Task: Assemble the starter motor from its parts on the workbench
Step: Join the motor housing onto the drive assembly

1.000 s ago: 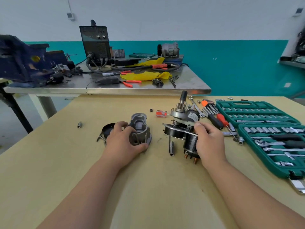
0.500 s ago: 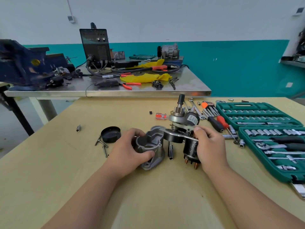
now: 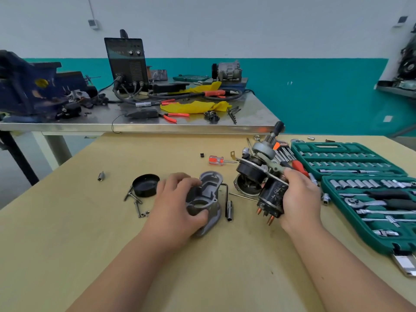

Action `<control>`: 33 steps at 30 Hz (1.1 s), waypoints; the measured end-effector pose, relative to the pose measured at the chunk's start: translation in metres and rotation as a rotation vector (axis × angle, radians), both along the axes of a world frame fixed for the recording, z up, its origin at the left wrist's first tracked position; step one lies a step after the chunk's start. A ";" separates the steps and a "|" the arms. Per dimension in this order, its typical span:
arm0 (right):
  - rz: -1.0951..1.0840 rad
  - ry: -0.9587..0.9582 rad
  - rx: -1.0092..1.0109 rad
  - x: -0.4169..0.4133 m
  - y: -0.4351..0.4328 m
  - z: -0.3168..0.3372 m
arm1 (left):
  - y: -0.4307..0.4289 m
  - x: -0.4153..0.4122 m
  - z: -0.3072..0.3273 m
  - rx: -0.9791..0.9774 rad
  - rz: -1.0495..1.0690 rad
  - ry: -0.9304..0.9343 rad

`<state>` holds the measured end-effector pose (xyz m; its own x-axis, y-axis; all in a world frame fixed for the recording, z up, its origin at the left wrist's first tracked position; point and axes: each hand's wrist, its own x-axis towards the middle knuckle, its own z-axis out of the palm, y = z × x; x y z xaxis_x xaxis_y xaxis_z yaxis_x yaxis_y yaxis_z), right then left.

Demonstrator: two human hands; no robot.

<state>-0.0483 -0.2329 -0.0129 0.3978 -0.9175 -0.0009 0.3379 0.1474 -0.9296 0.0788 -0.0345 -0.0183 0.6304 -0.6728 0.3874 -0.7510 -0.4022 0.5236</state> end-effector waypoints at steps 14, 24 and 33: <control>-0.009 -0.071 0.056 -0.008 -0.021 0.005 | -0.148 0.014 0.042 0.490 0.145 -0.126; -0.121 0.029 -0.153 -0.014 -0.031 0.007 | -0.180 0.004 0.039 0.514 -0.094 0.189; 0.062 -0.053 -0.075 -0.017 -0.027 0.014 | -0.122 -0.014 0.055 0.066 -0.468 0.587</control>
<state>-0.0649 -0.2599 0.0007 0.4516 -0.8877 0.0897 0.3795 0.1002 -0.9197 0.0650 -0.1562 0.0368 0.3636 -0.9312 0.0254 -0.4565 -0.1544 0.8763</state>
